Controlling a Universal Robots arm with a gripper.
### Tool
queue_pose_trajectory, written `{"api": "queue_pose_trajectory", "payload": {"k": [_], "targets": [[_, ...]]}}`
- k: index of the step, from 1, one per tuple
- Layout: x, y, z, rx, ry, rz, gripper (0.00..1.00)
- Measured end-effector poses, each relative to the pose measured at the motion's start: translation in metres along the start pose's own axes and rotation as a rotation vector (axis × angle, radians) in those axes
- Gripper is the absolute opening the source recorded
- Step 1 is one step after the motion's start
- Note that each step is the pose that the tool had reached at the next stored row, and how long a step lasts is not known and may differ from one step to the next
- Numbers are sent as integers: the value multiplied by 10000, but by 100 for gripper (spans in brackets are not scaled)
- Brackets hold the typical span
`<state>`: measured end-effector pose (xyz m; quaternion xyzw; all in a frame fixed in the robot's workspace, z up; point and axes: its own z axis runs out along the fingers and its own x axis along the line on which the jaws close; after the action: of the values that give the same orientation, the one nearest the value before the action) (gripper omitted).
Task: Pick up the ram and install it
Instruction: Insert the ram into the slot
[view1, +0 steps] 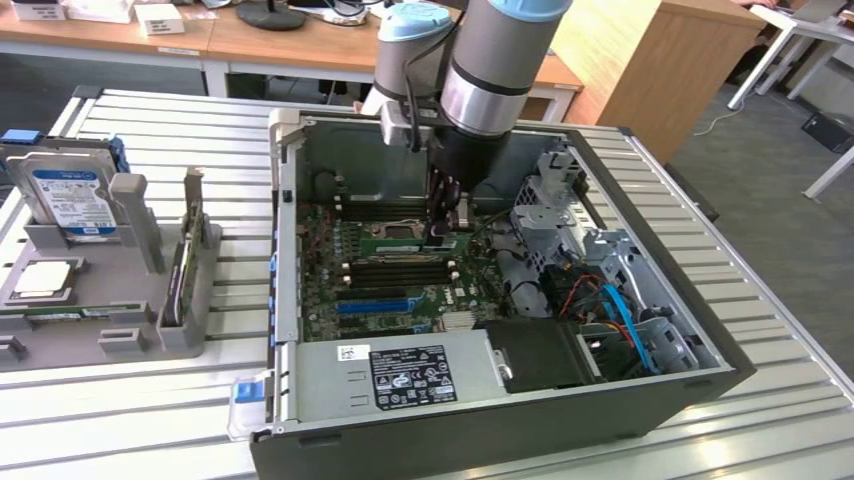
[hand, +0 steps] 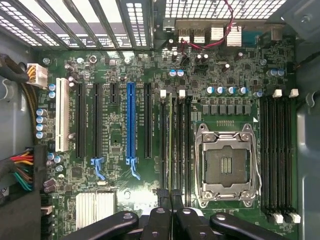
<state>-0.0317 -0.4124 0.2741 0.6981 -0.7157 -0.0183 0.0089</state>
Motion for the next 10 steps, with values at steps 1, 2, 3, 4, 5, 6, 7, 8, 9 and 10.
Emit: {"api": "queue_pose_trajectory", "payload": {"k": [1, 2, 3, 4, 5, 6, 7, 8, 9, 10], "targets": [[0, 5, 0, 1, -1, 2, 12], [0, 18, 1, 8, -5, 2, 12], [0, 33, 3, 15, -8, 0, 12], [0, 45, 4, 19, -10, 0, 12], [0, 51, 4, 20, -9, 1, 12], [1, 52, 6, 20, -8, -1, 12], [2, 52, 13, 21, -8, -2, 12], [2, 51, 21, 22, -8, -2, 12], [2, 51, 29, 23, -7, -2, 12], [2, 51, 38, 25, -9, -1, 12]]}}
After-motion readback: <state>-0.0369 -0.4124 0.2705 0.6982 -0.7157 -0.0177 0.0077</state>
